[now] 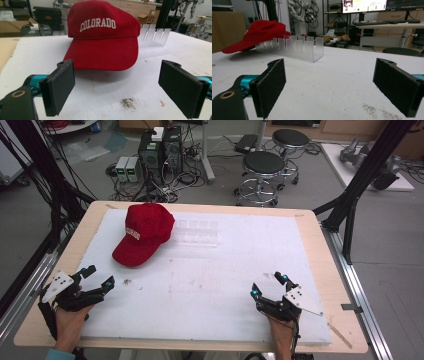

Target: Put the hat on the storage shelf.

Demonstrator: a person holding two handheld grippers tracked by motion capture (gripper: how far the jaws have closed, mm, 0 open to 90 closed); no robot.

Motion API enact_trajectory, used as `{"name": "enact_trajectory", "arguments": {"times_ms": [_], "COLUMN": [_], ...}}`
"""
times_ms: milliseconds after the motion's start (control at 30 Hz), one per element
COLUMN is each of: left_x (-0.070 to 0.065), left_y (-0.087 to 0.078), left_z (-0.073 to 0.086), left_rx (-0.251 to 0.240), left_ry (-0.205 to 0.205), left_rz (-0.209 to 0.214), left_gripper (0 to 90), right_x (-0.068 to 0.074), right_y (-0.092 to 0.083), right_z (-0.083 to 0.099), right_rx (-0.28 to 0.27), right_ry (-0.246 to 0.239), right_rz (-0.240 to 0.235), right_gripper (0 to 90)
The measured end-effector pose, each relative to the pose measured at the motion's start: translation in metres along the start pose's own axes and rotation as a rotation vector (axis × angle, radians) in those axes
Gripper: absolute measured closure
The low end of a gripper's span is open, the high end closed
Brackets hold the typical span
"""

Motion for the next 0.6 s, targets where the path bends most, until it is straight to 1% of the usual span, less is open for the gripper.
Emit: {"name": "enact_trajectory", "arguments": {"times_ms": [67,100,167,233,300,367,433,533,600], "left_x": [0.002,0.002,0.004,0.004,0.003,0.001,-0.001,-0.002,-0.003], "left_y": [0.0,-0.001,-0.001,0.0,0.001,0.004,0.007,0.011,0.014], "left_z": [-0.001,-0.003,-0.01,-0.018,-0.026,-0.035,-0.044,-0.058,-0.067], "left_rx": [0.01,0.009,0.005,0.006,0.012,0.032,0.04,0.051,0.053], "left_ry": [0.007,0.002,-0.014,-0.015,-0.007,0.006,0.017,0.034,0.037], "left_rz": [-0.004,-0.001,0.006,0.014,0.03,0.051,0.071,0.083,0.093], "left_gripper": [14.0,14.0,14.0,14.0,14.0,14.0,13.9,13.8,13.8], "right_x": [0.0,0.0,0.001,0.0,0.0,0.0,0.0,0.0,0.0], "right_y": [0.0,0.0,0.0,0.0,0.0,0.0,0.0,0.0,0.0], "right_z": [0.0,0.0,0.0,0.0,0.0,0.0,0.0,0.0,0.0], "right_rx": [0.0,0.002,0.003,0.003,0.0,0.001,0.001,0.001,0.0], "right_ry": [-0.002,0.0,0.0,-0.001,-0.001,0.0,0.0,-0.001,0.0], "right_rz": [0.0,0.0,-0.002,0.0,-0.002,-0.001,0.0,-0.001,-0.001], "right_gripper": [10.2,10.2,10.2,10.2,10.2,10.2,10.2,10.2,10.2]}}
Point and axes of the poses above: each handheld gripper's, and its own axes: y roughly forward along the jaws, z roughly out of its underside, x roughly to its left, the point moved 10 cm from there along y, roughly forward along the jaws, and after that the axes turned 4 degrees about x, right-handed, at the moved point
